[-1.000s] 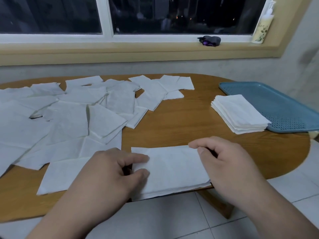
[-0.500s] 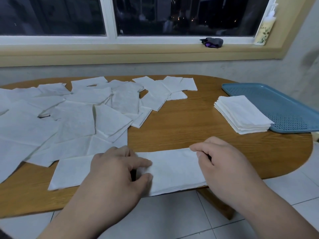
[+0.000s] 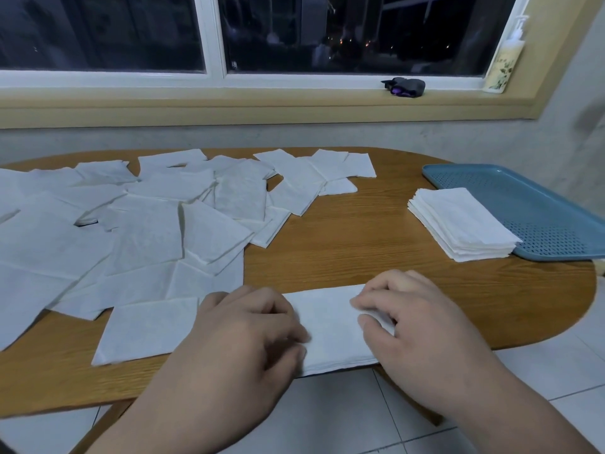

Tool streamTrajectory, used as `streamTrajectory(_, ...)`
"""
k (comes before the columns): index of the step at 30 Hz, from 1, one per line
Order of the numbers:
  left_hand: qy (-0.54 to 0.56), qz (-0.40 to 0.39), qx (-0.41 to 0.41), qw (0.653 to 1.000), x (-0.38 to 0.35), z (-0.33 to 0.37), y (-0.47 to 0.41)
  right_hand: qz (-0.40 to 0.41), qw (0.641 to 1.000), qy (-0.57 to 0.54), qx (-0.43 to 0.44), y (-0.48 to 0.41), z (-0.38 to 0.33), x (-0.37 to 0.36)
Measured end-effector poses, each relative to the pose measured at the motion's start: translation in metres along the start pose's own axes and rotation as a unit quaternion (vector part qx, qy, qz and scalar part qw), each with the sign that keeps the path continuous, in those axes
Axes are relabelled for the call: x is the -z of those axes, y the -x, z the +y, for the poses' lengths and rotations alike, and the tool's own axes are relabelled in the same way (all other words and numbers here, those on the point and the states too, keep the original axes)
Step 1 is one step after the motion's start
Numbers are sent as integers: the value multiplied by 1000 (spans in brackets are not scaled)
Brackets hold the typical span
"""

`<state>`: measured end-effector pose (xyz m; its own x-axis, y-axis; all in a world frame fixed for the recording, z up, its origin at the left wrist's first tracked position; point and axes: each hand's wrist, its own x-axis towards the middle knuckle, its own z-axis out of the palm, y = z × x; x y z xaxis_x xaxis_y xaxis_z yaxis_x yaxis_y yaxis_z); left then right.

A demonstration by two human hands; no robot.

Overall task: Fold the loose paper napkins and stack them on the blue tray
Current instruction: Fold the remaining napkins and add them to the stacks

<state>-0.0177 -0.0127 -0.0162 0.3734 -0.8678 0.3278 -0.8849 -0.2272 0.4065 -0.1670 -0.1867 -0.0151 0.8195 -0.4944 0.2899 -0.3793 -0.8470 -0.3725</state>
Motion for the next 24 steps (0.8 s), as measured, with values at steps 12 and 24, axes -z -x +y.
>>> streamTrajectory(12,3,-7,22,1000,-1,-11,-6,-17,1000,6,9,-8,3,-4)
streamTrajectory(24,19,2,36,999,5,-15,-13,-30,997,-49,-44,-60,-3,12)
